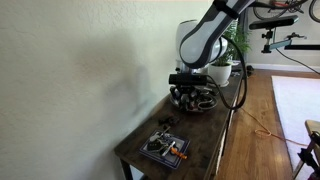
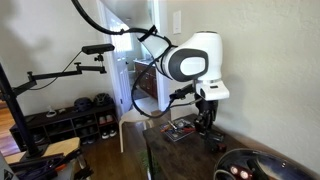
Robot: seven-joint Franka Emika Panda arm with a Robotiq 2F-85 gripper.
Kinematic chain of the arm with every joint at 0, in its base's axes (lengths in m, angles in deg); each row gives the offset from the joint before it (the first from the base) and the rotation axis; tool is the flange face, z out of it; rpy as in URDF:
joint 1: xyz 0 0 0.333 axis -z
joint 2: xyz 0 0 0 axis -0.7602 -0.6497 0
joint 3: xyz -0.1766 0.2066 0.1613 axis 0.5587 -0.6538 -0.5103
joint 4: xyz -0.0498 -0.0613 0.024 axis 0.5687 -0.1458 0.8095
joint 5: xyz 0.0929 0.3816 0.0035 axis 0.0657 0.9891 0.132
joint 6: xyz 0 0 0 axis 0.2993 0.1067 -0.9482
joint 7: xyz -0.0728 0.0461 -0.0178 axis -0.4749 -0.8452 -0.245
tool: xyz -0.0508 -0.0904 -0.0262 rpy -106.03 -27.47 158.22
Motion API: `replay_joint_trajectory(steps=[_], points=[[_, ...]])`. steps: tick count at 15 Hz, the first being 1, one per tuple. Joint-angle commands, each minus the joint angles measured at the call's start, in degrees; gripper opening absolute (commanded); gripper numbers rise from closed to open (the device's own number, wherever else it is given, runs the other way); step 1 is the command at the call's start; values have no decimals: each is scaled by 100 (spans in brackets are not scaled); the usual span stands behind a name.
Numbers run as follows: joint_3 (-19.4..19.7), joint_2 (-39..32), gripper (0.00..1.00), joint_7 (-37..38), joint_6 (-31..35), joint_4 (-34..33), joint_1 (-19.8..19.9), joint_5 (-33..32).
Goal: Pick the big object on the table and put it on the tray
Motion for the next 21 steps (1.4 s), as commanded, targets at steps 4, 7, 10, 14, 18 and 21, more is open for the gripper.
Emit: replay_joint_trajectory(steps=[4,7,10,14,18,21], points=[[428,180,15,234,171,34,12,-270],[525,35,15,217,205,-160,88,-268],[574,-148,15,204,213,-389,178,-245],[552,-500,15,53,283,-744,321,-210],[551,-906,15,-19,346,-1130,398,-174],[530,-1204,15,-114,369,-1430,461,-129]])
